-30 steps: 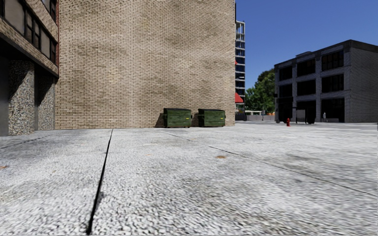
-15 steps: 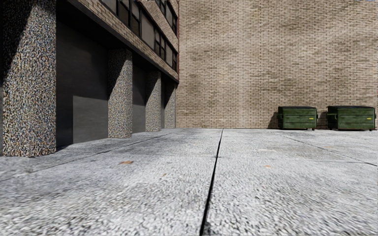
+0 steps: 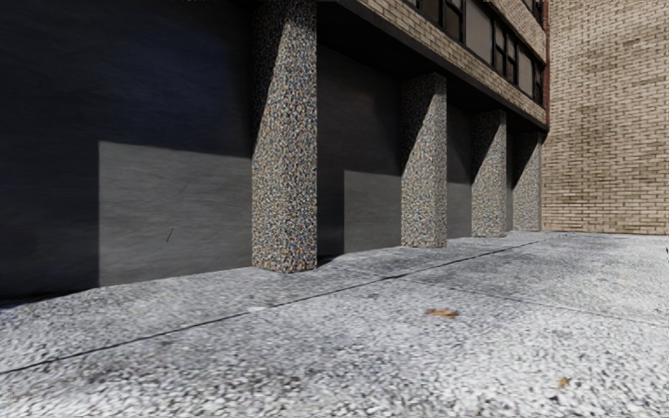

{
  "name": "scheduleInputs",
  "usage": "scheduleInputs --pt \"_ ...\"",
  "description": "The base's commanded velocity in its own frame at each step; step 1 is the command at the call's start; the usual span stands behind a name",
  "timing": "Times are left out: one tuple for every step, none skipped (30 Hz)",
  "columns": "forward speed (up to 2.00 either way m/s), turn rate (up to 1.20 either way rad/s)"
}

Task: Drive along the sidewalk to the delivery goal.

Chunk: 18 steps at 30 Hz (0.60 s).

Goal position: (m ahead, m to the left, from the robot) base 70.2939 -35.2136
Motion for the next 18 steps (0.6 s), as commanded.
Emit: scheduleInputs --pt "1.77 1.19" --pt "1.77 1.19" --pt "1.77 1.19" --pt "1.77 1.19" --pt "1.77 1.19" --pt "1.77 1.19" --pt "1.77 1.2" --pt "1.77 1.2" --pt "1.77 1.2" --pt "1.77 1.2" --pt "1.77 1.2" --pt "1.77 1.2" --pt "1.77 1.2" --pt "1.77 1.2" --pt "1.77 1.2" --pt "1.77 1.2" --pt "1.77 1.2" --pt "1.77 1.2"
